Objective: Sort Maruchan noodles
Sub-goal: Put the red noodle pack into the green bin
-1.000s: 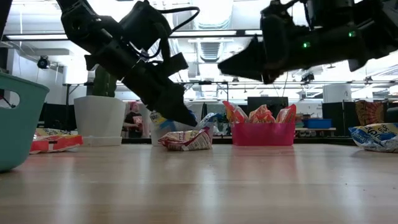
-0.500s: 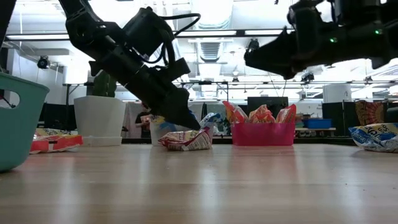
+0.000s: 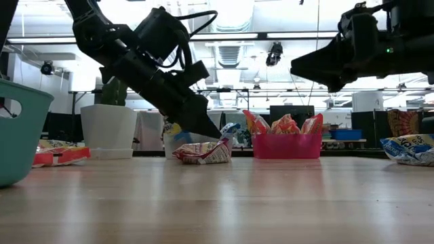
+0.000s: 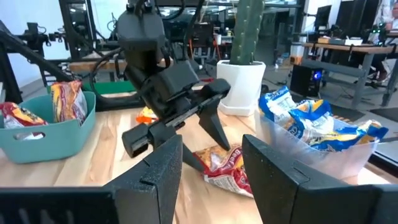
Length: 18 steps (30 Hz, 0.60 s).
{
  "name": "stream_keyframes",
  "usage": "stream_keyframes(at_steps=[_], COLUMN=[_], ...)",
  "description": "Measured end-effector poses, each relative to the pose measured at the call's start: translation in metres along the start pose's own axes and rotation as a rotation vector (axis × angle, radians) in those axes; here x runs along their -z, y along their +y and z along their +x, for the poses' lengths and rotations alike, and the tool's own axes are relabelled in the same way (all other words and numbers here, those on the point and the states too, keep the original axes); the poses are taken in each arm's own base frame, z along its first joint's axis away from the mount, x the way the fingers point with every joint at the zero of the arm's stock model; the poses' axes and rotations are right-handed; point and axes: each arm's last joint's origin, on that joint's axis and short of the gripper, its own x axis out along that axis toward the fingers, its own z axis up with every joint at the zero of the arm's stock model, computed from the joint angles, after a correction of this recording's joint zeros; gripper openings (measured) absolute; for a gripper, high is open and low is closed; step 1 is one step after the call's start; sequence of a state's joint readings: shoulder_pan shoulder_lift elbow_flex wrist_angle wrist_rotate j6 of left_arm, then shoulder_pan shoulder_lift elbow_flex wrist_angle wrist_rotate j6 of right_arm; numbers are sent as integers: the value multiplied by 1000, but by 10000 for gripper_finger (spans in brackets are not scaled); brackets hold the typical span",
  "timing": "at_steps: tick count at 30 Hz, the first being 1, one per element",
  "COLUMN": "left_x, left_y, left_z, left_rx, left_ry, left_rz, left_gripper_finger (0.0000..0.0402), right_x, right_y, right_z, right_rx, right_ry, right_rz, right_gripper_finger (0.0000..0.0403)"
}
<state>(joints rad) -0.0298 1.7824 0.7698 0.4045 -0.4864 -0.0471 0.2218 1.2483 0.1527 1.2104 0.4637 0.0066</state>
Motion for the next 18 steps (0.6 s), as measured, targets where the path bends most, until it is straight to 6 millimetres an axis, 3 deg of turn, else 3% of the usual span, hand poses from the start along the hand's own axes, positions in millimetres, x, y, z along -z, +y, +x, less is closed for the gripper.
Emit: stream_keyframes(at_steps=[18], left_x=[1], left_y=[9], left_z=[13], left_rx=[-30], left_ry=[-66], left_rz=[-46], left_gripper_finger=[223], right_x=[4], right_y=[-2], right_z=[-4], right_rx=[0], right_ry=[14], right_rz=[22], right_gripper_finger=[155])
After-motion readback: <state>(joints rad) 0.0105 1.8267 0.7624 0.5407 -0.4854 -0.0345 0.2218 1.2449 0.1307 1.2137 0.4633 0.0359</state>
